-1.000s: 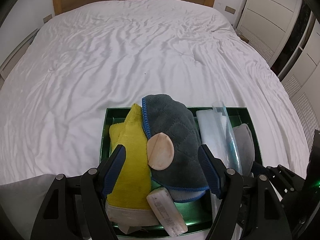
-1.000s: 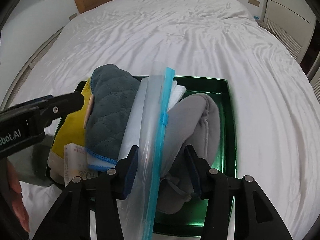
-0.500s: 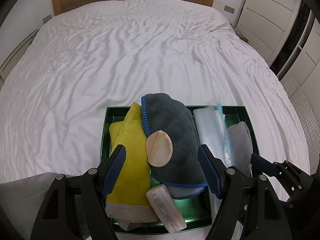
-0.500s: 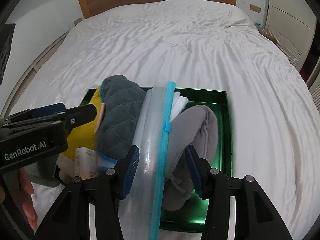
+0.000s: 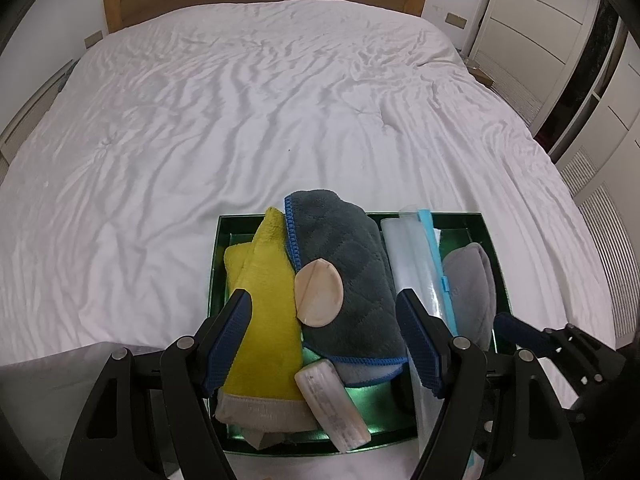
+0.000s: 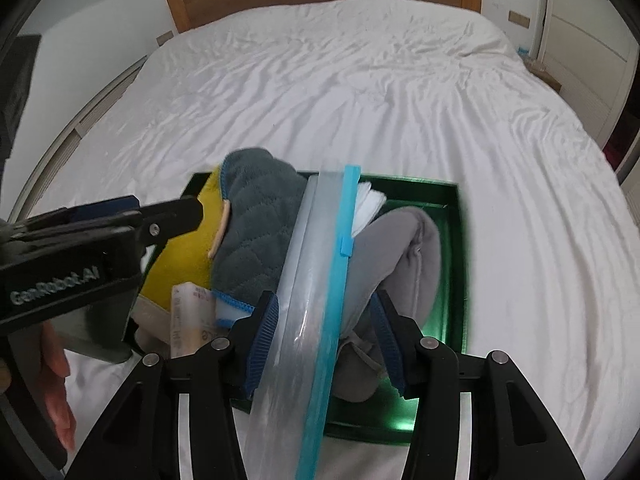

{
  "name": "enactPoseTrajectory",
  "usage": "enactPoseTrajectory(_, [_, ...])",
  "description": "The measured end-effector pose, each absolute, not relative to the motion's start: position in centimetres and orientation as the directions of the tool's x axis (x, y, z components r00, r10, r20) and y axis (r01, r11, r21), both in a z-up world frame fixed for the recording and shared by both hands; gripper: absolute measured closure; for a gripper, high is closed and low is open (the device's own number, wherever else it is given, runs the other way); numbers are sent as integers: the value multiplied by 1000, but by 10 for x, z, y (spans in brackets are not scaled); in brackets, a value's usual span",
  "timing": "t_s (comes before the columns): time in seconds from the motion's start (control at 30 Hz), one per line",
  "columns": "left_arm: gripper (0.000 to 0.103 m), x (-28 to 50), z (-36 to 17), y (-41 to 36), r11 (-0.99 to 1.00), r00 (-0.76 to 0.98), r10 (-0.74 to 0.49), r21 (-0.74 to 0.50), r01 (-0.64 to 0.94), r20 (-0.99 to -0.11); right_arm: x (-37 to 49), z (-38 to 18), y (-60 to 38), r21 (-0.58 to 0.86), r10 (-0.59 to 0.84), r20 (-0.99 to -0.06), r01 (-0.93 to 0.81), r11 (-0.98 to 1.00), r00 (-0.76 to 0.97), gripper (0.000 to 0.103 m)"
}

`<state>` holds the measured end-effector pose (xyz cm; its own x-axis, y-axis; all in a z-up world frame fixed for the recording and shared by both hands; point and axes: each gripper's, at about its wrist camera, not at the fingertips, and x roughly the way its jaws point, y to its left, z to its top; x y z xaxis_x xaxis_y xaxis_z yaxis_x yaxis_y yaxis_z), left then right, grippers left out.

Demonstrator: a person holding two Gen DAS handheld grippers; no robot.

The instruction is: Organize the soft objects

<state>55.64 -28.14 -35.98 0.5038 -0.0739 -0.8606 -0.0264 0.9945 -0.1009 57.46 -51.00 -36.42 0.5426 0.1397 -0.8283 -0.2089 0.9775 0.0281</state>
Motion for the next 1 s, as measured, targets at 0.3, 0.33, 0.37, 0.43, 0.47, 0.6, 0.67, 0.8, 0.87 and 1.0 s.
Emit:
enactPoseTrajectory(0.3, [31,533,-328,-284,994,521,-92,-107,0,-849,534,-320,-511,-33,49,-782,-121,992,621,33])
enactPoseTrajectory(0.33, [26,529,-323,-285,994,523,-97,-113,2,-847,531,-316,-510,-45,32,-785,-109,993,618,33])
enactPoseTrajectory(0.37, [26,527,-319,-285,993,525,-100,-114,5,-845,527,-312,-509,-55,14,-788,-93,994,616,30])
enactPoseTrajectory(0.43, [26,520,-311,-287,993,532,-109,-120,14,-840,521,-304,-508,-70,-15,-783,-65,995,622,21])
enactPoseTrajectory(0.47, [26,516,-305,-288,992,536,-117,-125,21,-836,517,-299,-507,-83,-31,-778,-54,995,627,19])
enactPoseTrajectory(0.6, [26,498,-286,-291,990,550,-138,-136,44,-823,497,-281,-504,-86,-57,-768,-14,996,638,19])
enactPoseTrajectory(0.67, [26,487,-277,-293,989,555,-149,-138,62,-818,485,-273,-503,-85,-64,-762,-1,996,644,19])
enactPoseTrajectory(0.8, [26,463,-259,-295,986,562,-168,-144,87,-810,455,-255,-500,-81,-86,-743,38,996,664,19])
enactPoseTrajectory(0.87, [26,446,-247,-295,985,574,-175,-140,106,-800,438,-247,-499,-98,-106,-732,50,994,674,18])
enactPoseTrajectory(1.0, [26,410,-224,-290,981,586,-192,-136,139,-787,397,-227,-489,-121,-137,-710,72,990,691,18])
